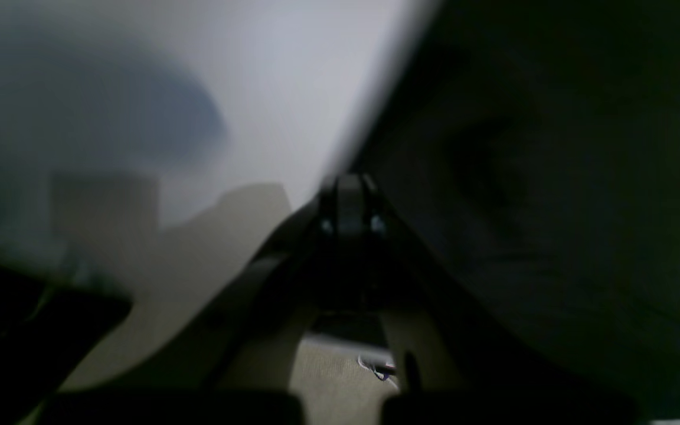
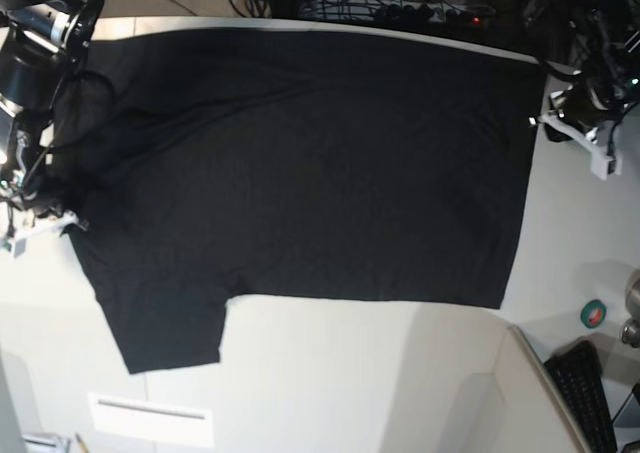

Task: Layout the t-shirt on the table in an organized manner, then fold the t-shirt properly
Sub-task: 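Grasp the shirt side with the right gripper and pull it outward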

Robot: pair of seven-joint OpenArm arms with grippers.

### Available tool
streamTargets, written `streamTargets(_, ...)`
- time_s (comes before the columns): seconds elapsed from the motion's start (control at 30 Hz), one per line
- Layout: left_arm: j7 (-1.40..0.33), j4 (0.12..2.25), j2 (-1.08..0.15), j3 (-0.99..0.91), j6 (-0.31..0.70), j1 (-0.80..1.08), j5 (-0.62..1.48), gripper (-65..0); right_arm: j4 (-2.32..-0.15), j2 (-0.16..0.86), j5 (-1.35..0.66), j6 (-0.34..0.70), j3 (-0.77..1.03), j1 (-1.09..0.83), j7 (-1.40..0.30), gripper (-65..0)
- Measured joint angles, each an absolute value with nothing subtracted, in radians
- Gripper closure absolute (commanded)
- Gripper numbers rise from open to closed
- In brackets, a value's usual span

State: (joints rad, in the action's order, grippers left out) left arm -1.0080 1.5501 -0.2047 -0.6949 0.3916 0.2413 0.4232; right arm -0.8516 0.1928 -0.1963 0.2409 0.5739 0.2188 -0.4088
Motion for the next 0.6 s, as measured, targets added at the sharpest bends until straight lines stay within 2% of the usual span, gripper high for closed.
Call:
streamTargets(0.3,-1.009,1.523,-0.186,-0.666,0.390,0.199,0.419,0.0,-0.613,0.257,-0.203,0.241,0.572,0.307,-0.254,-27.9)
streamTargets(0.47,-1.013,1.520,-0.185,-0.667,0.389,0.194,0.415,0.0,-0.599,0.269,-0.201,0.244,0.564,0.306,-0.245,-27.3)
streamTargets(0.6,-1.013,1.520,-0.186,-0.667,0.389,0.192,0.416,0.0,-0.619,0.269,-0.201,0.243,0.465,0.294,-0.239,-27.2)
